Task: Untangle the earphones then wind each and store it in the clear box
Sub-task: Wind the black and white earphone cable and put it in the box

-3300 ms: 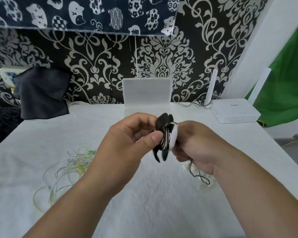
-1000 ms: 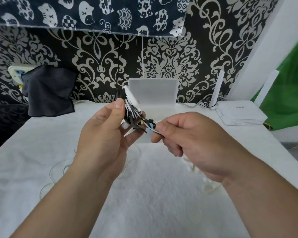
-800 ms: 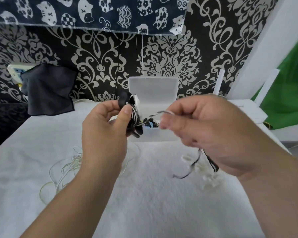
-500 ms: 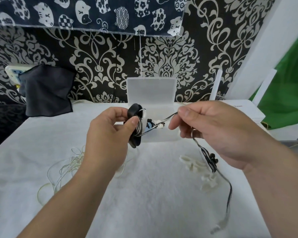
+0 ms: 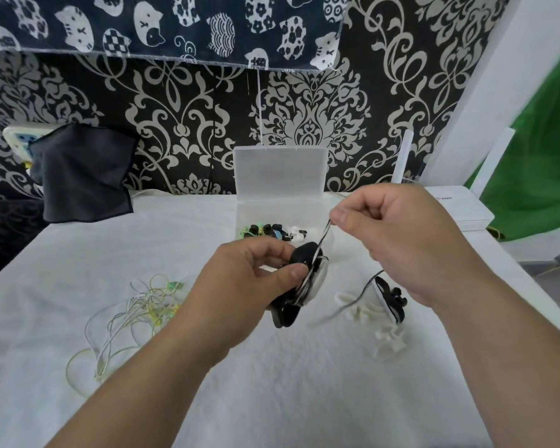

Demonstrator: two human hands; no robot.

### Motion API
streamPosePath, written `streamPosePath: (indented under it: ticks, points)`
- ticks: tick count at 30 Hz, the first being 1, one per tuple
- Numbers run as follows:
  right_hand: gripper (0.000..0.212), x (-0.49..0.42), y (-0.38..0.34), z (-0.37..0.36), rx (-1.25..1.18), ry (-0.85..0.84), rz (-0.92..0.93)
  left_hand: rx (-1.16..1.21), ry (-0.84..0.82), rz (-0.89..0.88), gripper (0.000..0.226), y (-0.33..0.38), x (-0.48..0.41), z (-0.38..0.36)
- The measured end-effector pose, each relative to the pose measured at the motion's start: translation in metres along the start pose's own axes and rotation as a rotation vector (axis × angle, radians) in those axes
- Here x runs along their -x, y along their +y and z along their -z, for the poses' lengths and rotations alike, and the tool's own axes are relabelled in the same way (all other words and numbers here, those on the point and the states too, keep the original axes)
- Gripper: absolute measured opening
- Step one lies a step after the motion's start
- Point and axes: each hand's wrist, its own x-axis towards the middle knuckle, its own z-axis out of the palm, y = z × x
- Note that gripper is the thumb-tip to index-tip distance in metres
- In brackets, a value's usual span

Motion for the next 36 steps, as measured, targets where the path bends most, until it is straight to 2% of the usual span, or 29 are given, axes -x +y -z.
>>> streamPosePath:
  ticks: [6,9,13,15,19,23,27,29,32,33,36]
  points:
    - [0.044,-0.001,0.008,-0.001,0.066,-0.094,-0.154,0.027,-0.092,0.018,0.009,0.004,0.004,-0.003]
    - [0.054,-0.001,0.01,0.002,0.077,-0.074,-0.194,0.045,-0.115,0.017,0.011,0.003,0.005,-0.002]
    - [0.059,-0.003,0.009,0.005,0.019,-0.03,-0.226,0.07,-0.135,0.005,0.011,0.002,0.004,0.0]
    - [0.061,-0.002,0.008,0.004,0.012,-0.026,-0.233,0.108,-0.199,-0.013,0.009,0.004,0.005,0.0]
    - [0.063,0.0,0.013,-0.011,0.047,-0.098,-0.286,0.202,-0.3,-0.088,0.007,0.008,0.009,-0.002]
    - [0.052,0.002,0.015,-0.035,0.07,-0.253,-0.389,0.262,-0.158,-0.18,0.019,0.006,0.007,-0.004]
    - [0.06,0.01,0.012,-0.049,-0.275,-0.428,-0.473,0.441,-0.058,-0.144,0.042,0.009,0.004,-0.001]
    - [0.052,0.009,0.014,-0.05,-0.497,-0.415,-0.508,0.53,0.02,-0.113,0.045,0.014,0.002,0.003]
    - [0.024,0.006,0.015,-0.05,-0.678,-0.354,-0.5,0.668,0.139,-0.071,0.033,0.017,-0.002,0.011]
    - [0.021,0.006,0.016,-0.05,-0.677,-0.351,-0.485,0.674,0.162,-0.065,0.031,0.018,-0.003,0.013]
    - [0.028,0.008,0.019,-0.052,-0.545,-0.353,-0.41,0.564,0.213,-0.062,0.033,0.016,-0.004,0.016]
